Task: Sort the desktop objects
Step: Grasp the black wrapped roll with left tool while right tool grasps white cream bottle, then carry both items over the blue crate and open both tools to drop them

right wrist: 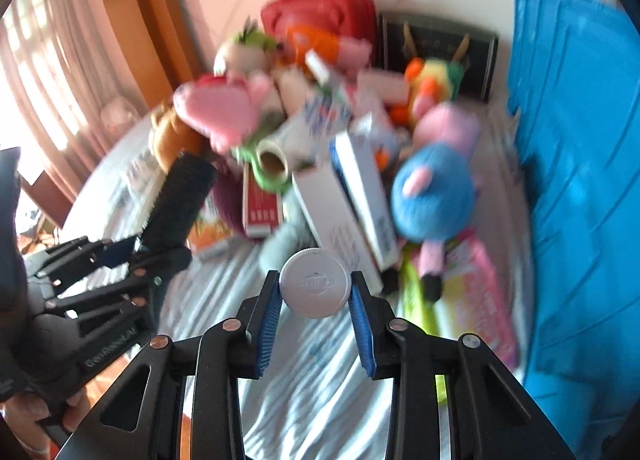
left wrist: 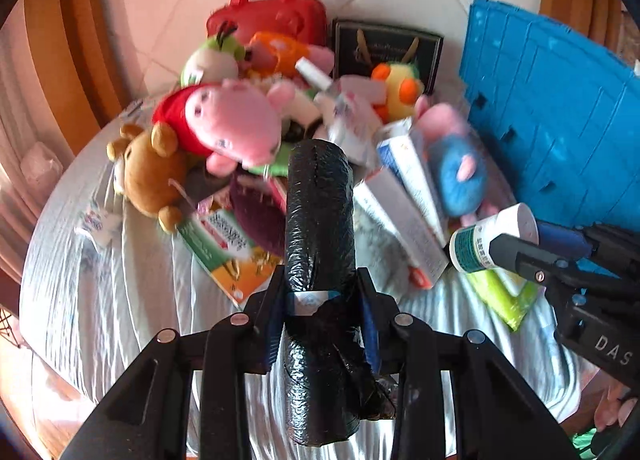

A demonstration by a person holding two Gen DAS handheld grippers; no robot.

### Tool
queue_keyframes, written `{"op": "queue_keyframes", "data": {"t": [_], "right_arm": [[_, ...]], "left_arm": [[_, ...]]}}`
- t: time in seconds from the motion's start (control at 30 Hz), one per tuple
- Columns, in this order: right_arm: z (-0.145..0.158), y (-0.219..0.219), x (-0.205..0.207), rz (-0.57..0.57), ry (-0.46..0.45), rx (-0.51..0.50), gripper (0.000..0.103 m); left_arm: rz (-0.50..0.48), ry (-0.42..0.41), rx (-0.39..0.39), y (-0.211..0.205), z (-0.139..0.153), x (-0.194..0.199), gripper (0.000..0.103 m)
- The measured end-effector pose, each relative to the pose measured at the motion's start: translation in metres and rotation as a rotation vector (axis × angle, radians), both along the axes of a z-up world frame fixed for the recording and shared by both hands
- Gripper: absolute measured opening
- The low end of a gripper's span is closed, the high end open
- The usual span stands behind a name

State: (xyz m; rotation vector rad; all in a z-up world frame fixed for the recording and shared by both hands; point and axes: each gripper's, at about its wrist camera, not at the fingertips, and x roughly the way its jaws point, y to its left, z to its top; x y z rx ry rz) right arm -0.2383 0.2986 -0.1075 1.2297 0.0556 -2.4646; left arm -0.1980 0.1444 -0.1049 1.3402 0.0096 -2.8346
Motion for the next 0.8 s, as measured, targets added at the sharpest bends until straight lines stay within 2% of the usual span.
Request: {"op": "queue_keyframes", "data": {"t": [0.13, 0.37, 0.5, 0.6, 0.8], "right_arm": [[0.047, 0.008, 0.011, -0.041, 0.109, -0.002, 0.033], [0.130, 0.041, 0.030, -0.142, 0.293, -0.010, 0.033], [0.175, 0.074, 0.042, -0.236, 0.380, -0.012, 0.033], [0.200, 0.102, 0.051, -0.310, 0.428, 0.003, 0.033], [0.229, 0.172, 0.071, -0.445, 0.476, 0.055, 0.033]], "left_arm": [[-0.056, 0.087, -0.007, 0.009, 0.030, -0.005, 0.032], [-0.188, 0.249, 0.003, 0.051, 0.105, -0.007, 0.032], [-0.270, 0.296, 0.009, 0.084, 0.140, -0.011, 0.032], [-0.337, 0.326, 0.022, 0.116, 0.165, -0.012, 0.032], [-0.458, 0.379, 0.024, 0.188, 0.207, -0.007, 0.032]]}}
